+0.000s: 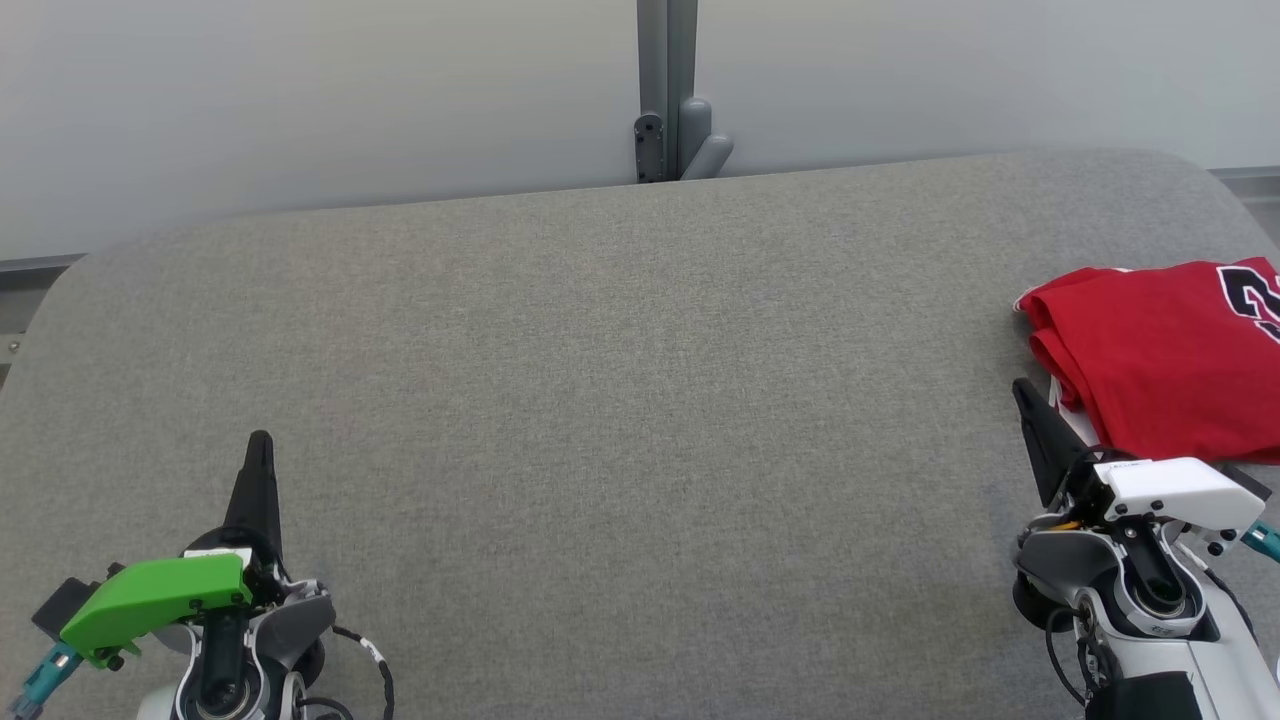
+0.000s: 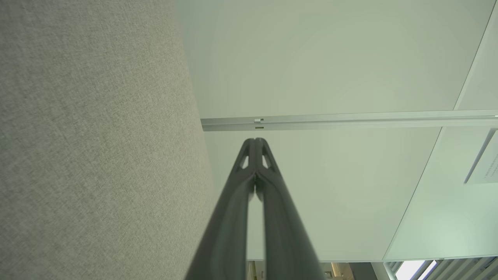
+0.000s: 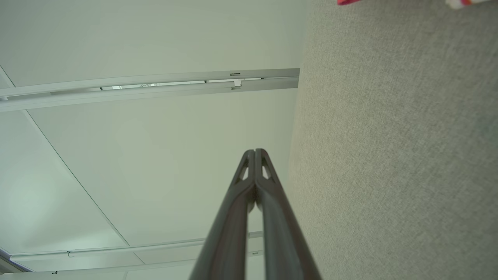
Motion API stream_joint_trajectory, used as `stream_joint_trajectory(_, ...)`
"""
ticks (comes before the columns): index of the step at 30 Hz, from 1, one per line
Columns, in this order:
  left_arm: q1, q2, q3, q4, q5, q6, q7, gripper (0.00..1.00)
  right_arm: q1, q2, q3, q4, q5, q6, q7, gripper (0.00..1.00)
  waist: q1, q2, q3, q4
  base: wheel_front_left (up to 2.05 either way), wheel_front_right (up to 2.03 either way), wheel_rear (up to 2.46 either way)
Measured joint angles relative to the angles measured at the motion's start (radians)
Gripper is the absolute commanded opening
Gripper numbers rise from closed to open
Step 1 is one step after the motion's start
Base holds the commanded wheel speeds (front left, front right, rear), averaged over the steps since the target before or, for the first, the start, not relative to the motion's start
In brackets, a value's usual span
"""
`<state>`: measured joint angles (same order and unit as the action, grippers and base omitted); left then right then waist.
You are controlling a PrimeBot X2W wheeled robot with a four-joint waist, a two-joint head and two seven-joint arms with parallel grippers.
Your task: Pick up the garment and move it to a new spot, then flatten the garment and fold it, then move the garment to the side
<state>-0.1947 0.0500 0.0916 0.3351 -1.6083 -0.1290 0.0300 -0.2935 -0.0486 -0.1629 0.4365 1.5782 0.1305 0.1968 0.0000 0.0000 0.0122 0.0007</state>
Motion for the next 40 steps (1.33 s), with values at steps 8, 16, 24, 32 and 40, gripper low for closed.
stream_joint_trajectory(8, 0.0, 0.0, 0.0, 0.0, 0.0, 0.0, 0.0, 0.0, 0.0, 0.0, 0.0, 0.0, 0.0, 0.0, 0.0, 0.0, 0.0, 0.0, 0.0, 0.0, 0.0, 0.0, 0.0)
stream_joint_trajectory(16, 0.0, 0.0, 0.0, 0.0, 0.0, 0.0, 0.0, 0.0, 0.0, 0.0, 0.0, 0.0, 0.0, 0.0, 0.0, 0.0, 0.0, 0.0, 0.0, 0.0, 0.0, 0.0, 0.0)
stream_joint_trajectory(24, 0.0, 0.0, 0.0, 0.0, 0.0, 0.0, 0.001, 0.0, 0.0, 0.0, 0.0, 0.0, 0.0, 0.0, 0.0, 0.0, 0.0, 0.0, 0.0, 0.0, 0.0, 0.0, 0.0)
stream_joint_trajectory(32, 0.0, 0.0, 0.0, 0.0, 0.0, 0.0, 0.001, 0.0, 0.0, 0.0, 0.0, 0.0, 0.0, 0.0, 0.0, 0.0, 0.0, 0.0, 0.0, 0.0, 0.0, 0.0, 0.0)
stream_joint_trajectory(40, 0.0, 0.0, 0.0, 0.0, 0.0, 0.0, 0.001, 0.0, 0.0, 0.0, 0.0, 0.0, 0.0, 0.0, 0.0, 0.0, 0.0, 0.0, 0.0, 0.0, 0.0, 0.0, 0.0)
